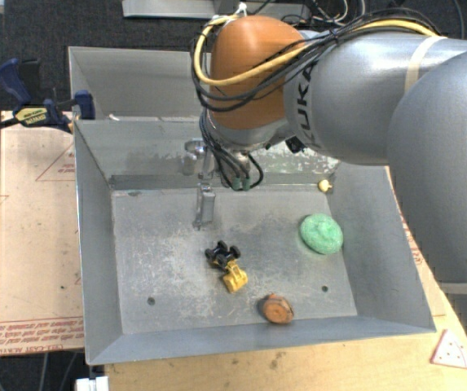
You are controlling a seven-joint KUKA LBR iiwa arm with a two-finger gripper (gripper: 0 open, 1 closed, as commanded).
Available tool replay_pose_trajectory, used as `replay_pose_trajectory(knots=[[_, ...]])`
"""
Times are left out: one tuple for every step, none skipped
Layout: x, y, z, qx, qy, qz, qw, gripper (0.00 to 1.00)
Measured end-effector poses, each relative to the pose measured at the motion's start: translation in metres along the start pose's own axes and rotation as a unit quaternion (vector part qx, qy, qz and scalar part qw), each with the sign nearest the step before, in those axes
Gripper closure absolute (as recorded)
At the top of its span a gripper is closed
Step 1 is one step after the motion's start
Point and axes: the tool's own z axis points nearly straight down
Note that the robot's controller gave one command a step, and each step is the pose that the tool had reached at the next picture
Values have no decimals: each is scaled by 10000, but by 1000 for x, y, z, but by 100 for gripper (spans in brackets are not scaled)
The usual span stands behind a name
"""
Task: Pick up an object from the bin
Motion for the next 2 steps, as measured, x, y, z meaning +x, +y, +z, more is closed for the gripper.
replay_pose_trajectory(knots=[[0,0,-3,-3,-14,5,10000,0],[9,4,-1,3,-48,-503,9987,0]])
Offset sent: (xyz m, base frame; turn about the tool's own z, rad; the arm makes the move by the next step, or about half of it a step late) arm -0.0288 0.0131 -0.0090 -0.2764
